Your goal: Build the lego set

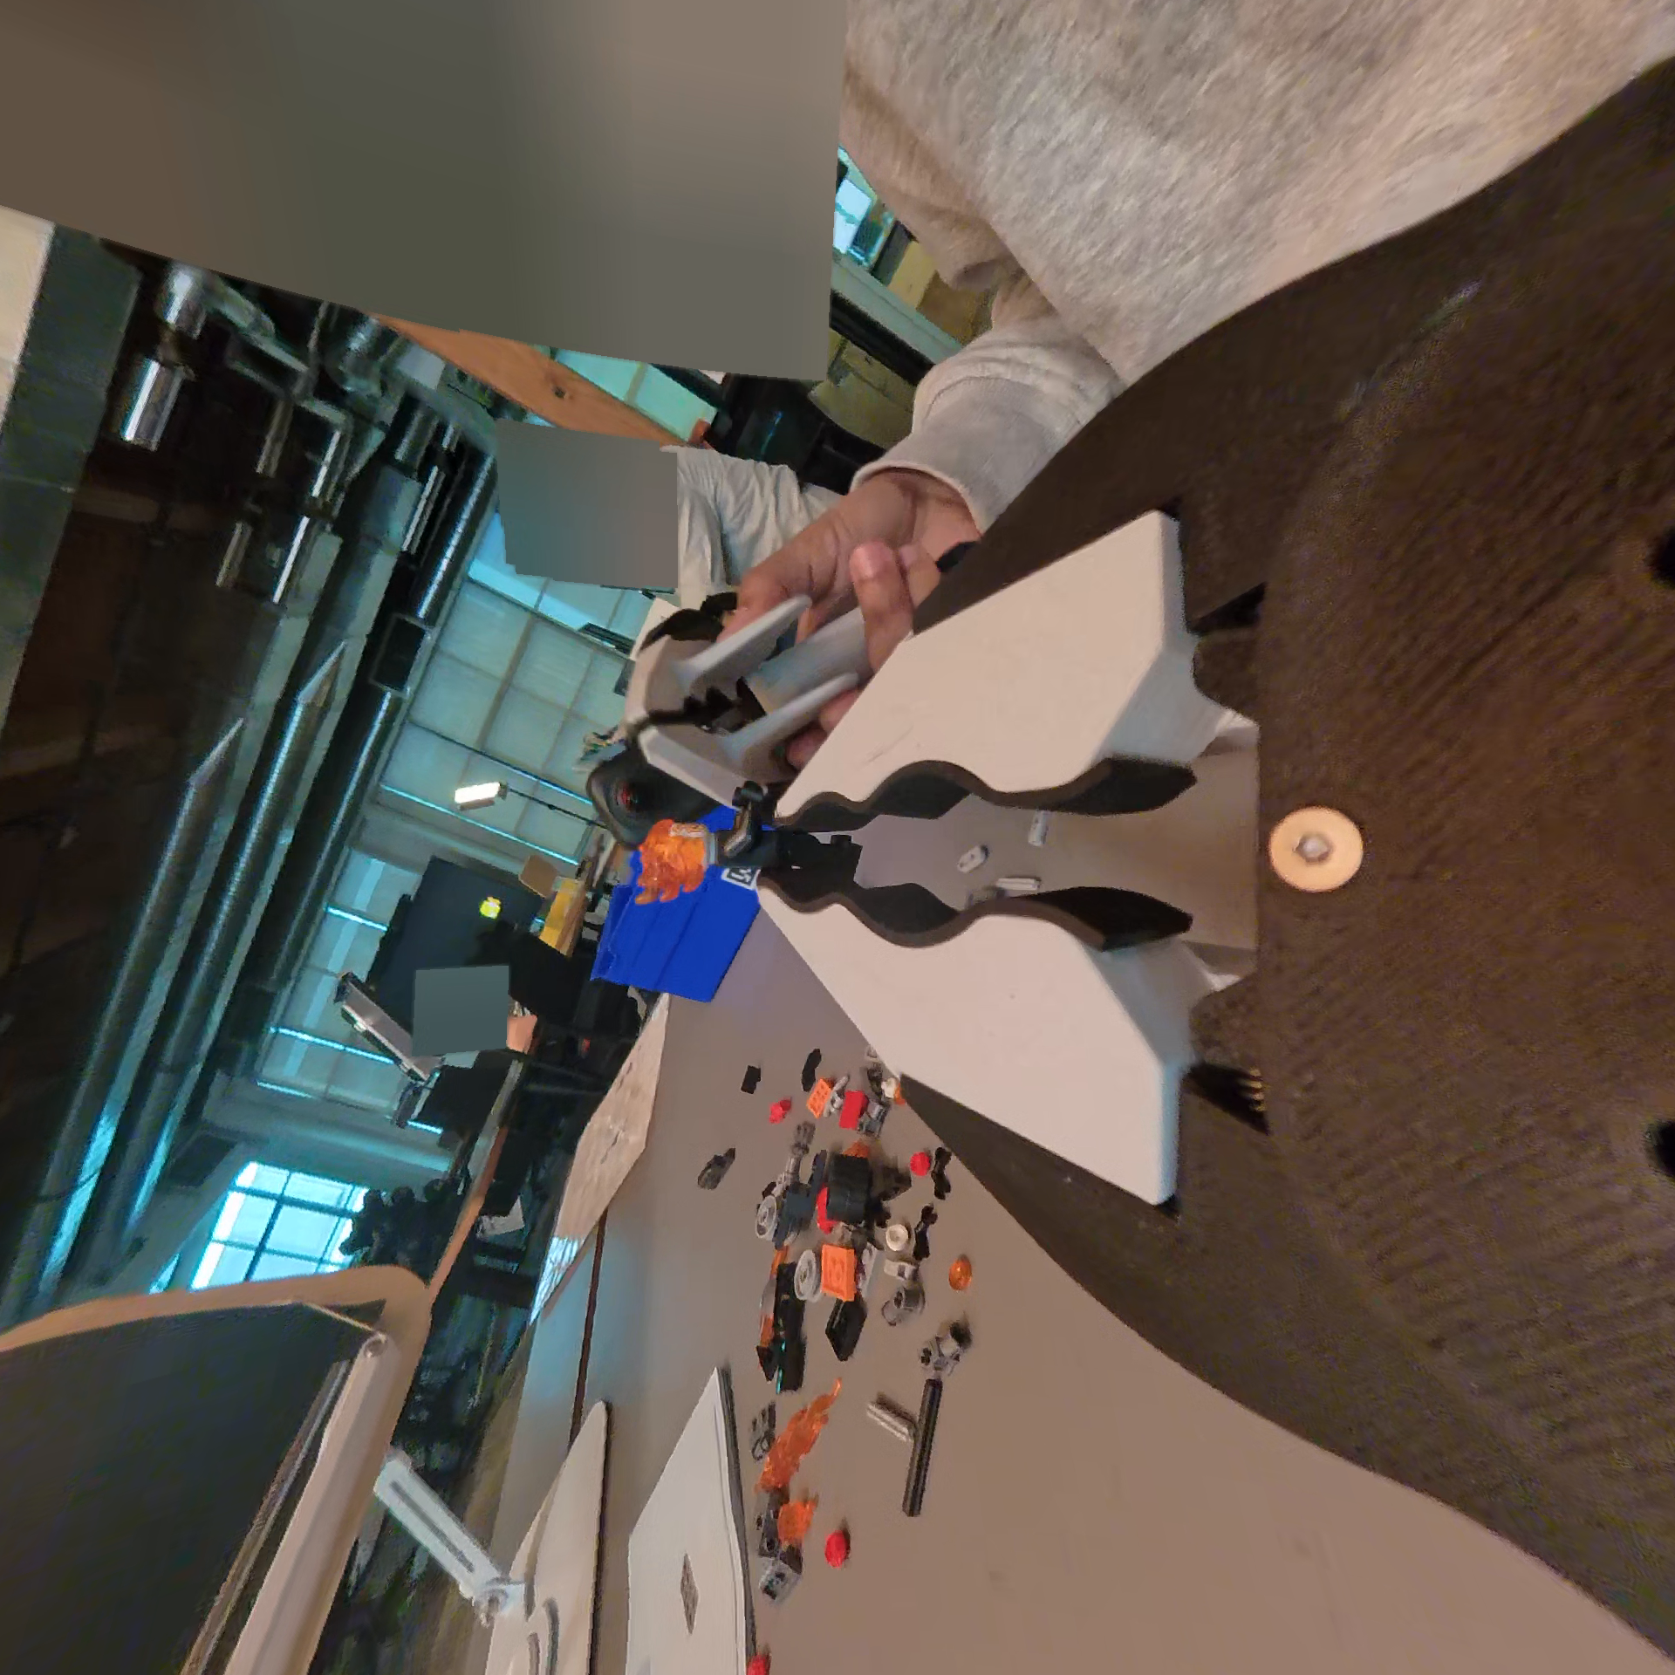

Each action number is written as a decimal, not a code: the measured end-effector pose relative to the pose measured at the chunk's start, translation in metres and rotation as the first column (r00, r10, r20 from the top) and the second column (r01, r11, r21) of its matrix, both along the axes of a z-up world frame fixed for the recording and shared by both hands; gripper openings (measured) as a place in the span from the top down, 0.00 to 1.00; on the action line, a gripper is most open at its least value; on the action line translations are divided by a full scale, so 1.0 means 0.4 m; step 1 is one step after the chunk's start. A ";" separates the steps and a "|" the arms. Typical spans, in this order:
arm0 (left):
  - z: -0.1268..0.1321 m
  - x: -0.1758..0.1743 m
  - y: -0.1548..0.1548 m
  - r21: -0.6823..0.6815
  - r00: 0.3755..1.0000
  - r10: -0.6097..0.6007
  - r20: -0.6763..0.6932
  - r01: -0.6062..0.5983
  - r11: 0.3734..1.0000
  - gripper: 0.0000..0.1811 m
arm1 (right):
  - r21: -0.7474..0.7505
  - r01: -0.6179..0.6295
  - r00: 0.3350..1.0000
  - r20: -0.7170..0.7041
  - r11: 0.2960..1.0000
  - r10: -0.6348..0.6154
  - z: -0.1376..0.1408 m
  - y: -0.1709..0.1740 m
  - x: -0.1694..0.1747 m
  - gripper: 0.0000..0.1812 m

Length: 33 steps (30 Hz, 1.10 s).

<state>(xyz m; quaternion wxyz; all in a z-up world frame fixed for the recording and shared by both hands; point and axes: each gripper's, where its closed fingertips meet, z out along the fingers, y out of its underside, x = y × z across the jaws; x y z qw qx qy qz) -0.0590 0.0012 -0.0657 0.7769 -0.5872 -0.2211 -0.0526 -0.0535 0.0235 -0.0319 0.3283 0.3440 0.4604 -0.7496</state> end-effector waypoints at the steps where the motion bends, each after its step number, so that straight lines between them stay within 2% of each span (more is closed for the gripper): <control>1: 0.001 -0.003 -0.004 0.009 1.000 0.003 0.005 -0.003 1.000 0.98 | 0.074 0.051 0.998 -0.038 0.996 -0.048 -0.016 0.003 -0.009 1.00; 3: 0.001 -0.005 -0.005 0.014 1.000 0.002 0.013 -0.002 1.000 0.98 | 0.243 0.175 0.976 -0.172 0.954 -0.135 -0.043 0.004 -0.020 1.00; 5: -0.001 -0.005 -0.003 0.007 1.000 0.002 0.014 -0.002 1.000 0.98 | 0.368 0.330 0.905 -0.384 0.869 -0.182 -0.042 -0.001 -0.020 0.95; 7: 0.000 -0.005 -0.003 0.010 1.000 -0.001 0.016 0.001 1.000 0.98 | 0.404 0.501 0.769 -0.613 0.766 -0.180 -0.021 -0.011 -0.011 0.90; 10: 0.001 -0.010 -0.009 0.033 0.999 -0.007 0.040 0.006 0.999 0.98 | 0.381 0.732 0.505 -0.860 0.565 -0.075 -0.011 -0.026 -0.002 0.87; 13: 0.002 -0.007 -0.009 0.048 0.998 -0.029 0.051 0.027 0.998 0.98 | 0.311 0.859 0.297 -0.950 0.406 0.099 -0.029 -0.042 0.001 0.88; 15: 0.002 -0.001 -0.005 0.044 0.998 -0.047 0.048 0.045 0.998 0.98 | 0.277 0.898 0.214 -0.954 0.342 0.211 -0.048 -0.052 0.000 0.89; 19: 0.001 0.009 0.002 0.040 0.996 -0.074 0.044 0.072 0.997 0.98 | 0.234 0.932 0.129 -0.929 0.277 0.347 -0.070 -0.061 -0.008 0.93; 24: -0.001 0.011 0.006 0.033 0.995 -0.090 0.051 0.088 0.996 0.98 | 0.215 0.936 0.080 -0.903 0.280 0.423 -0.073 -0.063 -0.008 0.97; 28: -0.011 0.009 0.013 -0.006 0.995 -0.076 0.058 0.077 0.997 0.98 | 0.197 0.942 0.025 -0.849 0.272 0.528 -0.088 -0.057 -0.007 0.99; 30: -0.019 0.009 0.020 -0.043 0.997 -0.061 0.054 0.064 0.997 0.98 | 0.203 0.941 0.008 -0.812 0.270 0.583 -0.097 -0.050 -0.006 0.99; 33: -0.032 0.010 0.029 -0.110 0.999 -0.035 0.036 0.039 0.993 0.98 | 0.259 0.925 0.024 -0.771 0.279 0.636 -0.110 -0.039 -0.005 0.99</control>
